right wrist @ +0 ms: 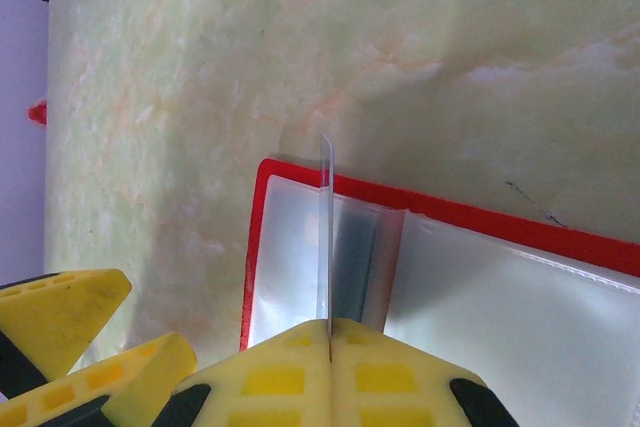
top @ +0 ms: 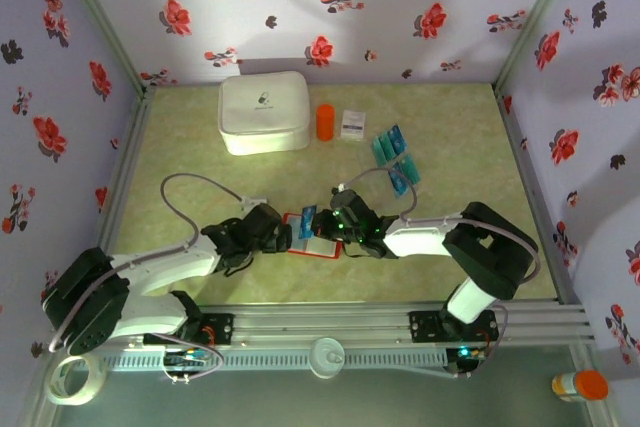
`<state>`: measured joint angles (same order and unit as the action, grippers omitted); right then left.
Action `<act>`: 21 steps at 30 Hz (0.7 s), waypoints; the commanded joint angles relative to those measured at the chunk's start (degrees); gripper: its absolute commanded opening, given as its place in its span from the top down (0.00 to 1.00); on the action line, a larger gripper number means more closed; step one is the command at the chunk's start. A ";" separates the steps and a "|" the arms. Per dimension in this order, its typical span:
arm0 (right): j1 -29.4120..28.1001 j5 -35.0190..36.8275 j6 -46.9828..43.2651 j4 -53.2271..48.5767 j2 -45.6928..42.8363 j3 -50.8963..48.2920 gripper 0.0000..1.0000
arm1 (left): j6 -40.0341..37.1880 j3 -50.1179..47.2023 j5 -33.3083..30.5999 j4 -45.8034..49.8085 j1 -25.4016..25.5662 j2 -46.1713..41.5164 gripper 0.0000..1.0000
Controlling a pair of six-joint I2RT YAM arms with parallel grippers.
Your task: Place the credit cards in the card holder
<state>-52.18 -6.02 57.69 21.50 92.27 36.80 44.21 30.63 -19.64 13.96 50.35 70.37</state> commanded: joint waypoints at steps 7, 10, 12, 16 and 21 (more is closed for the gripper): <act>-0.38 0.58 1.63 1.75 0.54 -0.05 1.00 | -1.81 1.45 0.87 -1.38 -0.16 4.74 0.00; -0.38 0.32 1.81 2.18 0.64 -0.06 1.00 | -1.68 1.09 0.92 -1.64 -0.16 5.72 0.00; -0.40 0.05 1.99 2.65 0.47 -0.24 1.00 | -1.74 0.81 0.91 -1.61 -0.16 6.13 0.00; -0.32 0.97 1.91 2.59 -2.29 -1.15 1.00 | -1.48 0.27 0.69 -1.61 -0.16 6.36 0.00; -0.29 3.74 1.37 1.03 -6.74 -3.04 1.00 | -1.08 -0.30 0.41 -1.48 -0.16 6.63 0.00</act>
<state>-52.18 -5.21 59.00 22.72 88.60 34.76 43.33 31.11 -18.83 12.40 50.35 76.36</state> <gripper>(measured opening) 0.057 0.996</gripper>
